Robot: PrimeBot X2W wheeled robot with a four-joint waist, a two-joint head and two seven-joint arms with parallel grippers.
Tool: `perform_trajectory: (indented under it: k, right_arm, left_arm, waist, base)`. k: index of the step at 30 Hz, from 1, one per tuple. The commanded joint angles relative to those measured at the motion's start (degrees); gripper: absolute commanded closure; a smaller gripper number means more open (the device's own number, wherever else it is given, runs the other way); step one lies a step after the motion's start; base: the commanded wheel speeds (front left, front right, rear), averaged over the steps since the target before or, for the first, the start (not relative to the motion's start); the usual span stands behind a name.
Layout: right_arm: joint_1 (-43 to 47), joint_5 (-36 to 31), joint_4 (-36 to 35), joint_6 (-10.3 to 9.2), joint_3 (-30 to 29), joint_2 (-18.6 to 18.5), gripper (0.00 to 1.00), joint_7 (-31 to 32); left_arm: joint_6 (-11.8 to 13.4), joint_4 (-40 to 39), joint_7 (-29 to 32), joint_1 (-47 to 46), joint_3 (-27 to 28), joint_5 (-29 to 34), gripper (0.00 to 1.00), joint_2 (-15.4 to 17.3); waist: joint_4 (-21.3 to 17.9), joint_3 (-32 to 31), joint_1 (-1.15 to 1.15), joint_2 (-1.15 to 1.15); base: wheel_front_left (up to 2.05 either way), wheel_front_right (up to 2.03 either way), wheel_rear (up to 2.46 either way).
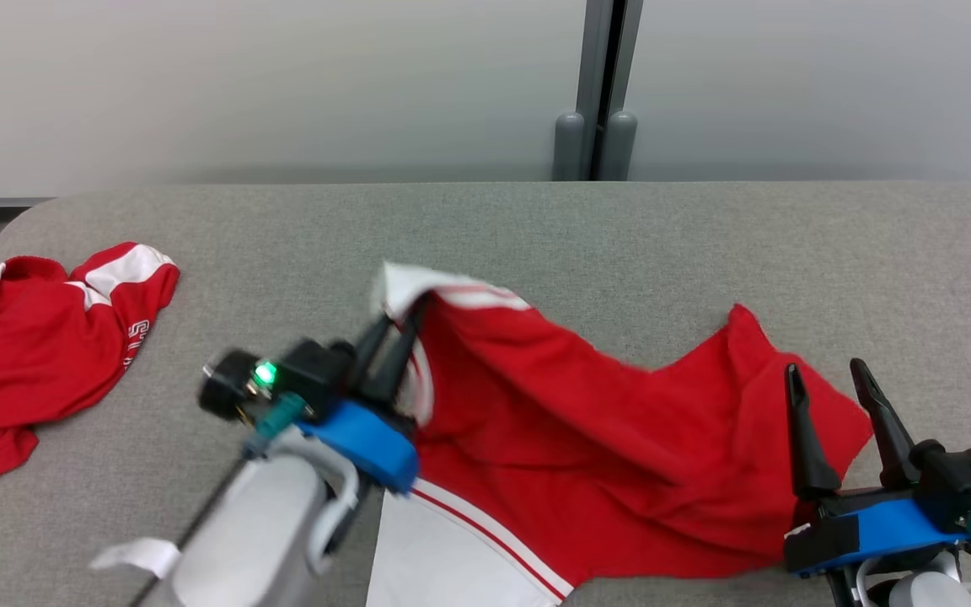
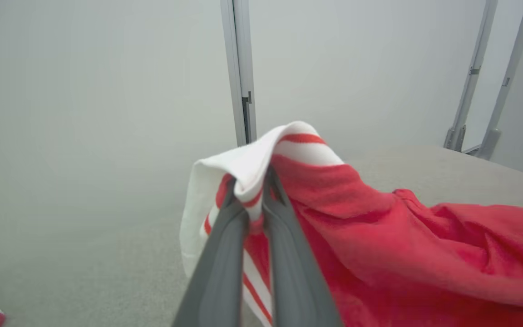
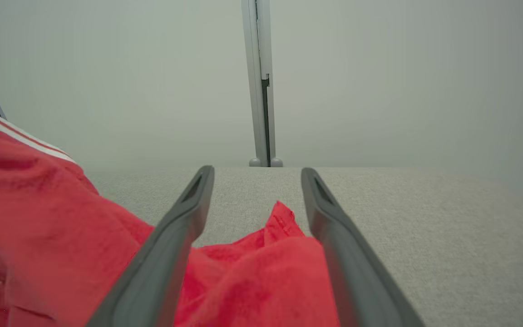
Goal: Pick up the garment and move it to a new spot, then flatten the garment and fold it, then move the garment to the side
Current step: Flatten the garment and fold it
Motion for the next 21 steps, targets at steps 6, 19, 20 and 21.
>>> perform_trajectory:
  k: [6, 19, 20, 21]
  right_arm:
    - [-1.95, -0.26, -0.4, 0.03, -0.12, -0.06, 0.0, -0.31]
    - [-6.36, 0.14, -0.58, 0.03, -2.05, -0.06, 0.0, -0.52]
    - [-6.64, 0.22, -0.62, 0.03, -2.16, -0.07, 0.0, -0.53]
    - [-6.85, 0.35, -0.79, 0.03, -2.23, -0.06, 0.0, -0.53]
  left_arm:
    - [0.65, -4.15, 1.31, -9.2, 4.36, -0.11, 1.0, 5.01]
    - [-0.55, 5.65, 2.1, -22.53, 8.78, -0.88, 1.0, 11.34]
    - [-0.68, 7.13, 1.87, -23.31, 8.85, -0.85, 1.0, 11.53]
    - [-0.89, 8.93, 1.6, -24.0, 8.91, -1.06, 1.0, 11.58]
  waist:
    - [-1.12, 2.16, 0.0, 0.0]
    - [-8.15, 11.72, 0.0, 0.0]
    - [-8.54, 12.23, 0.0, 0.0]
    - [-8.85, 12.65, 0.0, 0.0]
  base:
    - [0.0, 0.0, 0.0]
    - [0.0, 0.0, 0.0]
    - [0.0, 0.0, 0.0]
    - [0.0, 0.0, 0.0]
